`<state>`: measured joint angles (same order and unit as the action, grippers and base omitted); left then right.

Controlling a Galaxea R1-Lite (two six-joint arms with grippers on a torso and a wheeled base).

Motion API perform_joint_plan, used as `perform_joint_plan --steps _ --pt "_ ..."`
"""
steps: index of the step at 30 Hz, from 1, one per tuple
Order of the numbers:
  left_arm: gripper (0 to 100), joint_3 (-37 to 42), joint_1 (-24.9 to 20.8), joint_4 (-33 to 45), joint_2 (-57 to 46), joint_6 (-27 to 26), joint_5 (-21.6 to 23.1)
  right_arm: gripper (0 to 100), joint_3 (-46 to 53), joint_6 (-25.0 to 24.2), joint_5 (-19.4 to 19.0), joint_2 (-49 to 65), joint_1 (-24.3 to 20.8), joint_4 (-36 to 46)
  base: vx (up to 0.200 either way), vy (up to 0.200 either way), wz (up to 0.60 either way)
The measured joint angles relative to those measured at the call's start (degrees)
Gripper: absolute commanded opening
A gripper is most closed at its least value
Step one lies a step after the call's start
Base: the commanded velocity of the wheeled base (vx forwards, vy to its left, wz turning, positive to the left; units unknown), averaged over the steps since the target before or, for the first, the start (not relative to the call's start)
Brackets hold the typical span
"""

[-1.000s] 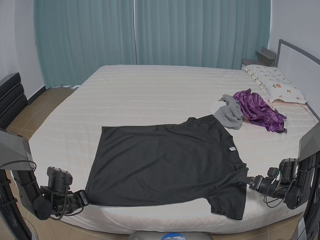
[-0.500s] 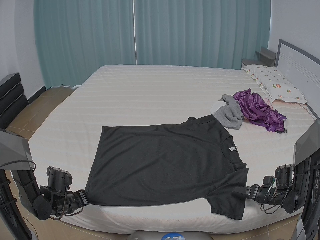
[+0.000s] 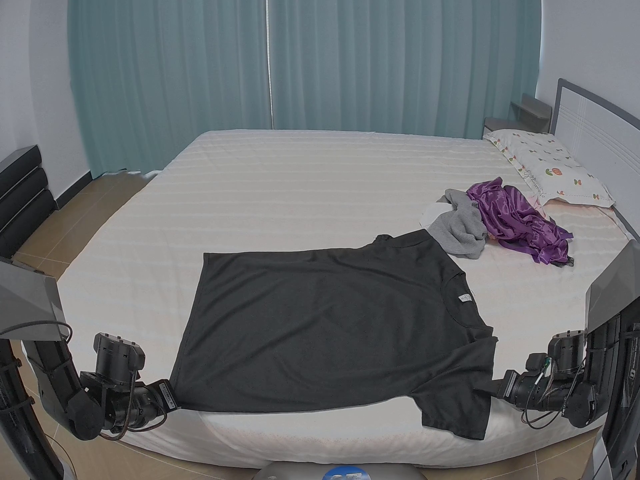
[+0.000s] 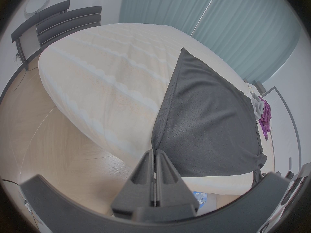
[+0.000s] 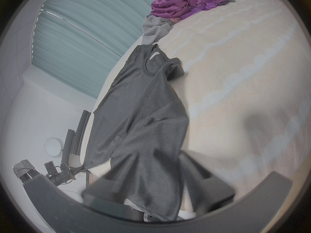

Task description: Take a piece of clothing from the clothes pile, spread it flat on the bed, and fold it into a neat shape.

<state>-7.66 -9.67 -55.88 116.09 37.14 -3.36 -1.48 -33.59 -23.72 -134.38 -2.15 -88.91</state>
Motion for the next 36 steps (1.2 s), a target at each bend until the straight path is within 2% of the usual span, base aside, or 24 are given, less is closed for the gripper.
perform_joint_plan --steps 13,17,23,27,33,36 --pt "0 0.4 0.0 0.0 -0.2 -0.1 -0.3 0 0.5 0.3 1.4 1.9 1.3 1.4 0.000 0.000 0.00" --pt "0 0.5 0.0 0.0 -0.3 -0.2 -0.3 0 0.5 1.1 1.5 4.3 1.4 7.6 0.000 0.000 0.00" --pt "0 1.4 0.1 -0.1 -1.5 -1.3 -0.3 0 0.5 5.6 1.2 9.9 2.4 18.7 0.000 0.000 0.00" --pt "0 2.4 0.1 -0.1 -3.0 -2.8 -0.3 0 0.5 9.8 0.4 14.2 4.3 24.8 0.000 0.000 0.00" --pt "0 3.9 0.2 -0.1 -4.5 -5.2 -0.3 0 0.5 12.9 -1.9 20.0 7.2 32.9 0.000 0.000 0.00" --pt "0 4.7 0.2 -0.1 -5.0 -6.0 -0.4 0 0.5 16.0 -2.9 23.2 8.6 37.9 0.000 0.000 0.00"
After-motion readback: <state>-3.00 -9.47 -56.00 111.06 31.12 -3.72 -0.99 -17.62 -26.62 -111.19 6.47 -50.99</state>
